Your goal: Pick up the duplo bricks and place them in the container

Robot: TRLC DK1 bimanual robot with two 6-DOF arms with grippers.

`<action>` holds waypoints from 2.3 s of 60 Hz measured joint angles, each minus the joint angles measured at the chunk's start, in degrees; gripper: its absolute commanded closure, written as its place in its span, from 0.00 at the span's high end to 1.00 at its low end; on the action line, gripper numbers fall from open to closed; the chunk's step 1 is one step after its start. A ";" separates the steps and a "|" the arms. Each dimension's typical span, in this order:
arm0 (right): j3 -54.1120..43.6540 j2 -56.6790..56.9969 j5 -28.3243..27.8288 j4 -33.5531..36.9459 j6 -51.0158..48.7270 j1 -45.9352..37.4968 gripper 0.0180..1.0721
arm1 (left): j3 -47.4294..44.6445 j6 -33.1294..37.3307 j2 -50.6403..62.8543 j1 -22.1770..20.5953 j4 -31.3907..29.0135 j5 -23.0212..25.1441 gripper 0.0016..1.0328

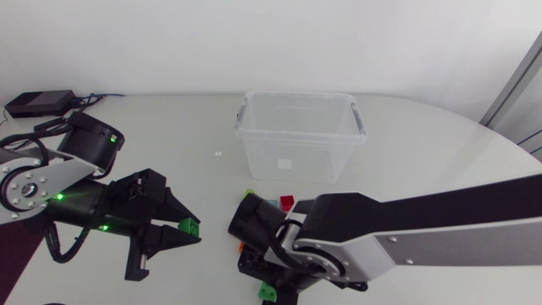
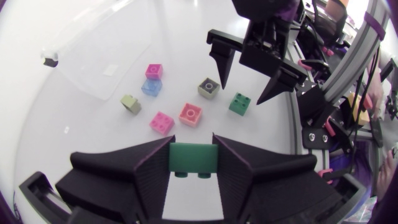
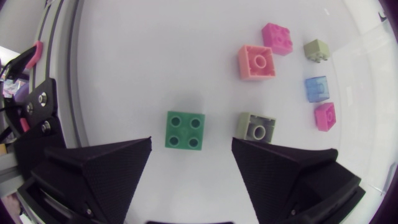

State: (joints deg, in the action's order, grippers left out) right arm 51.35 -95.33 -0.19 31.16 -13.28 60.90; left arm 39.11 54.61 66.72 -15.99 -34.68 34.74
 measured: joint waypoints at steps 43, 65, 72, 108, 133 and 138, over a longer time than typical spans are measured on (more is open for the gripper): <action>7.48 -8.61 -0.02 6.19 0.04 1.31 0.41 | 4.00 4.17 -0.04 5.75 -4.31 3.02 0.28; 4.61 -4.17 -2.14 5.38 1.29 -1.07 0.28 | 10.45 3.58 1.77 6.93 -3.13 5.53 0.29; 4.42 3.80 -1.18 7.13 1.29 -4.37 0.28 | 15.23 -0.48 5.16 6.54 2.73 5.99 0.30; 7.15 16.17 0.50 9.27 1.01 -21.79 0.28 | 35.71 -14.14 29.48 -2.10 17.68 3.96 0.31; 9.33 16.79 0.46 5.42 0.57 -27.08 0.28 | 47.21 -18.86 40.24 -4.70 22.93 -1.49 0.63; 10.03 16.92 0.44 3.98 0.07 -28.96 0.28 | 47.52 -19.19 41.51 -5.14 24.28 -3.45 0.97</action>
State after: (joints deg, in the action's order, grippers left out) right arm 61.39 -78.41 0.25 35.14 -13.21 31.94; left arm 86.63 35.42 108.22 -21.12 -10.39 31.29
